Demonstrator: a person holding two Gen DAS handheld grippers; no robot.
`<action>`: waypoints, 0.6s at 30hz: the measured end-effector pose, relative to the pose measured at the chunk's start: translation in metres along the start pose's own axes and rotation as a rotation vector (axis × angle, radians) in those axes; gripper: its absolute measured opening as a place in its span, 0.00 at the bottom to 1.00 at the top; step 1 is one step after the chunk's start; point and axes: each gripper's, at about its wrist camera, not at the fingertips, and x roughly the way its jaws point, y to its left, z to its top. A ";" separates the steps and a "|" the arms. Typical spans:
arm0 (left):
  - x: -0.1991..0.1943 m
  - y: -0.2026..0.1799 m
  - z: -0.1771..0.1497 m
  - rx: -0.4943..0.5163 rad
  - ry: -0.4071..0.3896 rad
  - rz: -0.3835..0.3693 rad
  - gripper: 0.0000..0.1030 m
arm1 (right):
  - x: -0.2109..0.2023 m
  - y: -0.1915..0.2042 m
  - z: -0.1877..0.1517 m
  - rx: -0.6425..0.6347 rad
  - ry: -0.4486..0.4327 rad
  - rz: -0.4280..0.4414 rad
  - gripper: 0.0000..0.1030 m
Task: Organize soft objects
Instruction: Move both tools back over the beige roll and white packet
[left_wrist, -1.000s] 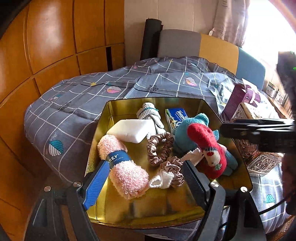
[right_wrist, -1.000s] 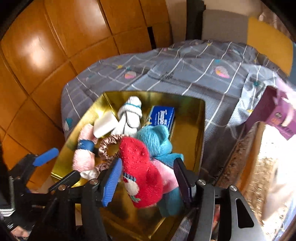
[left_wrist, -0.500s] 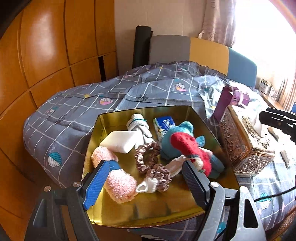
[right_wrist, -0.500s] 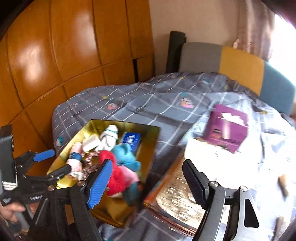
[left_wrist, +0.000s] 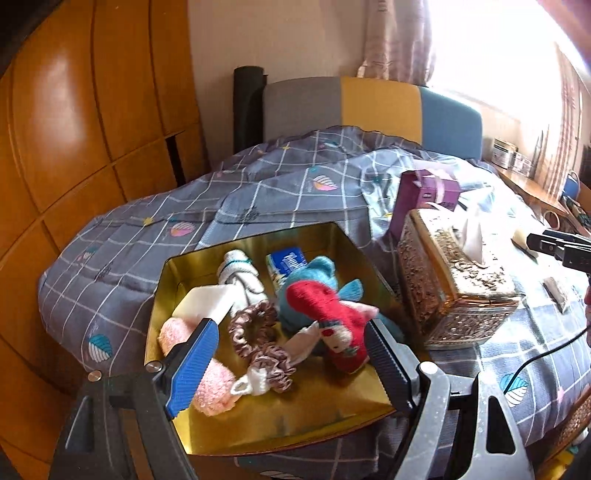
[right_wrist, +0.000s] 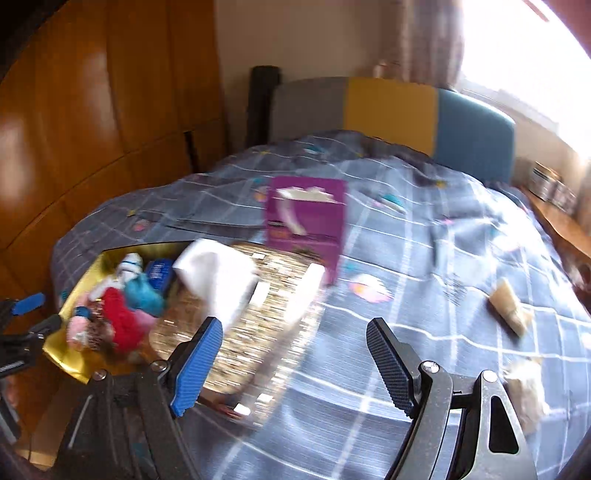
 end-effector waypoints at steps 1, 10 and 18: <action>-0.001 -0.003 0.002 0.008 -0.004 -0.007 0.80 | -0.001 -0.010 -0.003 0.018 0.005 -0.014 0.79; -0.017 -0.050 0.020 0.116 -0.051 -0.131 0.80 | -0.014 -0.107 -0.028 0.225 0.055 -0.123 0.83; -0.019 -0.101 0.031 0.236 -0.069 -0.260 0.80 | -0.048 -0.215 -0.045 0.452 0.073 -0.233 0.95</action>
